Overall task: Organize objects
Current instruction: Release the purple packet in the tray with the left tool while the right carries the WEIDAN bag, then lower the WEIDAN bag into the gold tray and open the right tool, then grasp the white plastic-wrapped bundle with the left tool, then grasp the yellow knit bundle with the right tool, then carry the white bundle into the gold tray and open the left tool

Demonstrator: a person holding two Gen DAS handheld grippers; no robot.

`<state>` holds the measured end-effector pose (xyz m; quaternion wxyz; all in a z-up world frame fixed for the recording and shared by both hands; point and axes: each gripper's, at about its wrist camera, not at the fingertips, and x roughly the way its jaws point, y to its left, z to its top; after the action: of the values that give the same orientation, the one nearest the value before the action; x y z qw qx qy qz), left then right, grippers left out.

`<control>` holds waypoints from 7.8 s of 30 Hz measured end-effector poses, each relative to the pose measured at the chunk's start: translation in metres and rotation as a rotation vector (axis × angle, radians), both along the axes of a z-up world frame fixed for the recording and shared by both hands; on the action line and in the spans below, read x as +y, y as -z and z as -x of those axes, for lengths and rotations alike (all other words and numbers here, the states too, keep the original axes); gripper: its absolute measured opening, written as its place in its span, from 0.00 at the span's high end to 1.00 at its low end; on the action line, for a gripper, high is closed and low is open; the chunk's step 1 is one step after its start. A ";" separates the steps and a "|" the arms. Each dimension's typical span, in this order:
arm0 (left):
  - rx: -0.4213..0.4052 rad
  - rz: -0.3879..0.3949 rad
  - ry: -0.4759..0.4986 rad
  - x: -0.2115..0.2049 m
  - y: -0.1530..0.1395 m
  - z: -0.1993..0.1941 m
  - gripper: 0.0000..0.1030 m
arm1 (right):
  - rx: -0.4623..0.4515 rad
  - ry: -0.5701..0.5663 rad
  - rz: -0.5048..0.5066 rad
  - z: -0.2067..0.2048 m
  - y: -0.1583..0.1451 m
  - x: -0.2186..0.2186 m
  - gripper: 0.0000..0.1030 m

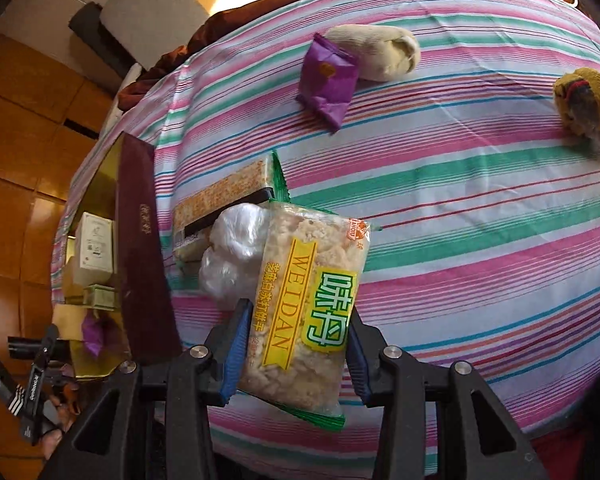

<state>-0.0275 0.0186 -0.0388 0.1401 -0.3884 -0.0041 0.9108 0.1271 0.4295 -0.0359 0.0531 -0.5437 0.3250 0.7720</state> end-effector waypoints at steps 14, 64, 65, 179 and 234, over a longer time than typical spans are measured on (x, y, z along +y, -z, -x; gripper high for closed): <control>0.023 -0.042 -0.043 -0.018 -0.006 0.000 0.34 | 0.233 -0.256 -0.109 0.096 -0.018 -0.104 0.58; 0.016 0.016 -0.046 -0.020 -0.007 -0.009 0.16 | 0.205 -0.219 -0.179 0.129 0.010 -0.112 0.51; 0.015 0.013 -0.041 -0.019 -0.008 -0.009 0.16 | 0.203 -0.194 -0.189 0.127 0.008 -0.101 0.51; -0.072 0.138 0.772 0.316 0.070 -0.067 0.64 | -0.094 0.292 -0.156 0.096 0.068 0.181 0.47; -0.030 -0.017 0.585 0.233 -0.015 -0.049 0.68 | -0.068 -0.071 -0.296 0.116 0.061 0.113 0.63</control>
<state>0.0216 0.2513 -0.0239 0.4001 -0.3854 0.0982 0.8257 0.0110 0.5423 -0.0965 0.1163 -0.5667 0.1864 0.7941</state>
